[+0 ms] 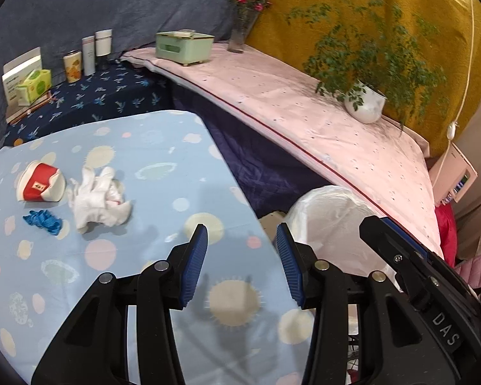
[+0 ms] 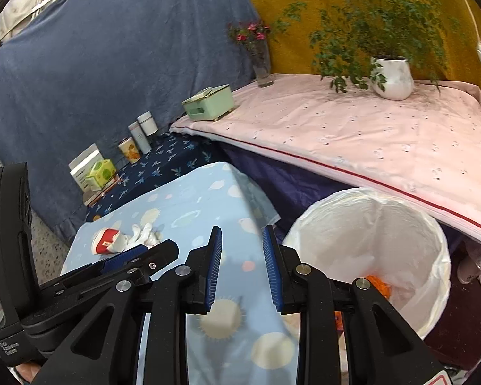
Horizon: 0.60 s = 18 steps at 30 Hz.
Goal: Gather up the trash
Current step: 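Move both open tools back over the glove and blue cord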
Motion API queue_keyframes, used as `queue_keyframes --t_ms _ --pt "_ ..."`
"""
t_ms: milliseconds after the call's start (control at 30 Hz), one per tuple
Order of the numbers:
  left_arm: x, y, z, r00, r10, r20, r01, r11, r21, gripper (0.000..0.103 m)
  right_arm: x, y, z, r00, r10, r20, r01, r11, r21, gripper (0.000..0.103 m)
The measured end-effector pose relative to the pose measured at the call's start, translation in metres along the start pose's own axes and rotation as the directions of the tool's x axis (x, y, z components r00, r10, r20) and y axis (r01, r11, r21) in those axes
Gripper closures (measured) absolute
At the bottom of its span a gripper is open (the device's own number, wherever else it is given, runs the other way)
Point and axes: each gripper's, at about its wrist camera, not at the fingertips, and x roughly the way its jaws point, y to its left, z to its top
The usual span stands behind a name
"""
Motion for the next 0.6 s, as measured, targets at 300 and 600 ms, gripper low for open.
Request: queue_keyframes --t_ms 300,600 --pt "-0.008 0.074 -0.006 0.997 0.077 -0.002 -0.077 0.992 -0.097 0.058 0.025 0.053 -0.012 0.997 0.055 -0.054 -0.058 0.996 -0.065 0.076" --pt "-0.013 0.154 -0.019 0.986 0.169 -0.019 -0.169 0.965 -0.202 0.049 0.063 0.111 -0.03 0.986 0.099 -0.132 -0.117 0.984 -0.132 0.076"
